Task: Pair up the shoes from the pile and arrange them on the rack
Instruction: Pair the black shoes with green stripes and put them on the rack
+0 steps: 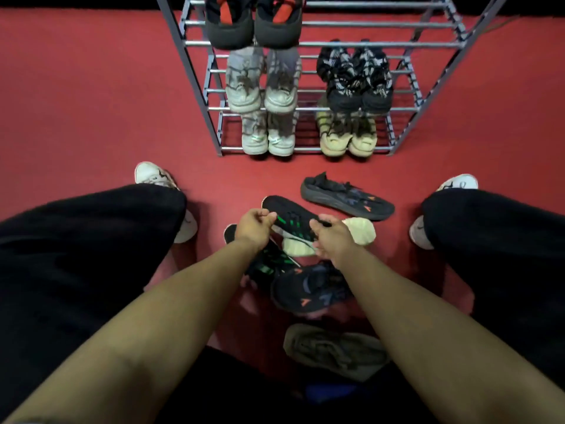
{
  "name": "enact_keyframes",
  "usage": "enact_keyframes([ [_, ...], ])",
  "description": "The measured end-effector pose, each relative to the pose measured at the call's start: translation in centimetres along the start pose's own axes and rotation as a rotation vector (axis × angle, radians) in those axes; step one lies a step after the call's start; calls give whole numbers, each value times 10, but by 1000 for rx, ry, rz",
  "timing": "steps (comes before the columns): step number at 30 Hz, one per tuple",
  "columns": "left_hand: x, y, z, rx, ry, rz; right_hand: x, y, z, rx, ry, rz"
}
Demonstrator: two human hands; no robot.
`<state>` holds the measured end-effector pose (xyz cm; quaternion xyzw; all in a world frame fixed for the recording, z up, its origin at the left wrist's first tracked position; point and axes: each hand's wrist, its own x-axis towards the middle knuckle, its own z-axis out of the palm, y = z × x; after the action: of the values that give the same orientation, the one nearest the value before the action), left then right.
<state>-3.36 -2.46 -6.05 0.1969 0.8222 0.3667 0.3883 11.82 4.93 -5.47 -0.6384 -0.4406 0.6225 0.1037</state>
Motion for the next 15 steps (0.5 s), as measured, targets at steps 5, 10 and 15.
enact_keyframes([
  [5, 0, -41, 3, 272, -80, -199, 8, 31, -14, -311, 242, -117],
  [10, -1, -65, 8, 298, 2, -342, 20, 34, -28, -387, 332, -55],
  [15, -5, -60, 11, 160, 139, -529, 31, 42, -24, -387, 354, 43],
])
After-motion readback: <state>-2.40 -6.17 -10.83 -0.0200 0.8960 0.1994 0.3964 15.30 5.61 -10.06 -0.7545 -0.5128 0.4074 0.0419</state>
